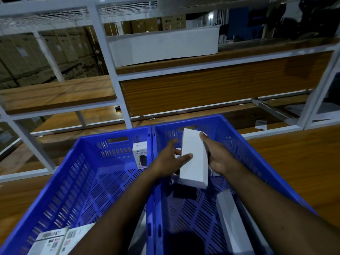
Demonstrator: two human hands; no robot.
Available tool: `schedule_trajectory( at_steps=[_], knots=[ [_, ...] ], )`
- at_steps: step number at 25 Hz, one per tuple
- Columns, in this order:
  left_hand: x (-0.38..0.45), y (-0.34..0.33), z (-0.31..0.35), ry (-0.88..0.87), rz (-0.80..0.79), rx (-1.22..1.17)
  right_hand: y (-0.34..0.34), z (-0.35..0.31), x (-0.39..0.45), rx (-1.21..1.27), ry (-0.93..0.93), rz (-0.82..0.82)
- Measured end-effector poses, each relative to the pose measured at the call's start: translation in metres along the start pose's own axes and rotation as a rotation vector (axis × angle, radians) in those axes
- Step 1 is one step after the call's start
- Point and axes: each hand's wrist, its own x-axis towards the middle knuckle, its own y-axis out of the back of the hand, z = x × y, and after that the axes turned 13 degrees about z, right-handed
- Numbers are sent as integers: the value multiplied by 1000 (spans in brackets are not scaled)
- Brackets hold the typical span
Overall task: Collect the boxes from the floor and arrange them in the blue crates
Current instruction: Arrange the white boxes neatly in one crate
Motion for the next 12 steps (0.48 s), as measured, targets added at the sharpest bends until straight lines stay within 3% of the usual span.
schedule_trajectory(
  at_steps=[7, 12],
  knots=[
    [2, -5, 2, 89, 302, -164, -5, -1, -22, -183, -142, -257],
    [7, -5, -3, 59, 433, -170, -5, 1, -22, -143, -155, -249]
  ],
)
